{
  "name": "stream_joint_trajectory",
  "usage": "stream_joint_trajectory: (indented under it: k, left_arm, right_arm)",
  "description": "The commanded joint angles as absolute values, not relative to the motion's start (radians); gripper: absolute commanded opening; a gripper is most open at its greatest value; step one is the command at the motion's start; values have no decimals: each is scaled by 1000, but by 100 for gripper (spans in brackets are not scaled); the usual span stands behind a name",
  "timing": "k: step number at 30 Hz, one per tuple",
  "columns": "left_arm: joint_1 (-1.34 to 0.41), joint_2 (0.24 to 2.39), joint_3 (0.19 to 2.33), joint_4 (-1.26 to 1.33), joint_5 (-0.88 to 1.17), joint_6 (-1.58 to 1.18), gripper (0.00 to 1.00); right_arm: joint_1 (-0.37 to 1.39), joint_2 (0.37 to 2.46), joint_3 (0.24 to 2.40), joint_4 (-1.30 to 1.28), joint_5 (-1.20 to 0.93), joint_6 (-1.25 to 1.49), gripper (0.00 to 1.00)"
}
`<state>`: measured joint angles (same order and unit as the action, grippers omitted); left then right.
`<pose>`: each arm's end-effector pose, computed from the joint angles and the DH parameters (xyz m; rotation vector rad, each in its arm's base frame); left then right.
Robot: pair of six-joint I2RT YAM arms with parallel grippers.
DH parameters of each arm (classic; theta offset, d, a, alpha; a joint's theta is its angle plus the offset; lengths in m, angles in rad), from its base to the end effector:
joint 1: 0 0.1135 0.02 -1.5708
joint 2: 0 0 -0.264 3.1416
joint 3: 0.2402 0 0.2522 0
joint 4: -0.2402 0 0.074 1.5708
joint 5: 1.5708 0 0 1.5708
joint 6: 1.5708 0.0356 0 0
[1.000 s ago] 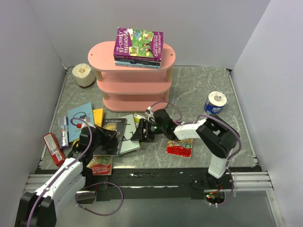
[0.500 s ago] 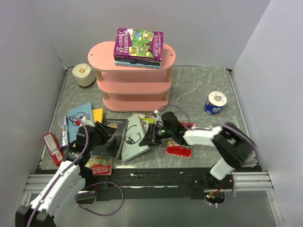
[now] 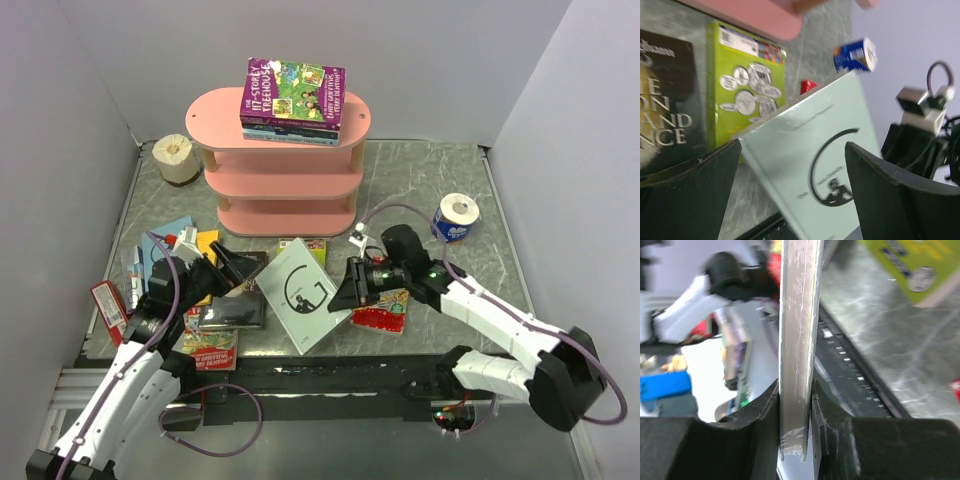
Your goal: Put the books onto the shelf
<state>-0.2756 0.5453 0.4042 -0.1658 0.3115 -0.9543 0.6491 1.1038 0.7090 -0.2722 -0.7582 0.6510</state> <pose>0.1395 -0.0508 0.2428 -0.4517 1.9746 -1.1080 0.1675 0.1578 0.2486 -0.4695 2.4406 1.4907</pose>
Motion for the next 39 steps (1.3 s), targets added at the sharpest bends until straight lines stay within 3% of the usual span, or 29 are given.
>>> stream_joint_trajectory:
  k: [1, 10, 14, 15, 18, 19, 21, 24, 25, 28, 31, 34, 39]
  left_arm:
    - [-278, 493, 359, -61, 480, -951, 91]
    - [-278, 437, 293, 119, 664, -1014, 91]
    - [-278, 440, 230, 325, 745, -1100, 86]
    - [-278, 448, 188, 474, 785, -1159, 84]
    - [-278, 491, 100, 767, 827, -1296, 55]
    - [-278, 505, 86, 826, 834, -1321, 31]
    - [-278, 535, 63, 893, 841, -1367, 1]
    - [-278, 528, 80, 881, 810, -1374, 1]
    - [-278, 519, 93, 791, 755, -1364, 1]
    - [-278, 456, 185, 583, 629, -1272, 1]
    - [-278, 420, 274, 407, 425, -1224, 1]
    - [-278, 455, 360, 330, 252, -1204, 1]
    - [-265, 610, 491, 262, 91, -1192, 1]
  right_arm:
    - [589, 1003, 810, -160, -1030, 663, 0]
    - [552, 1034, 824, -74, -1221, 725, 0]
    - [551, 1043, 778, 89, -1294, 862, 0]
    - [552, 1046, 760, 172, -1307, 892, 0]
    - [552, 1061, 741, 267, -1331, 986, 0]
    - [551, 1068, 742, 273, -1335, 989, 0]
    - [552, 1069, 764, 235, -1322, 956, 0]
    - [549, 1072, 831, 54, -1261, 838, 0]
    - [546, 1071, 856, -85, -1224, 794, 29]
    - [545, 1057, 955, -283, -986, 626, 62]
    - [537, 1025, 1000, -414, -756, 583, 69]
    - [523, 983, 1016, -477, -559, 560, 69]
    - [511, 913, 999, -462, -468, 557, 68]
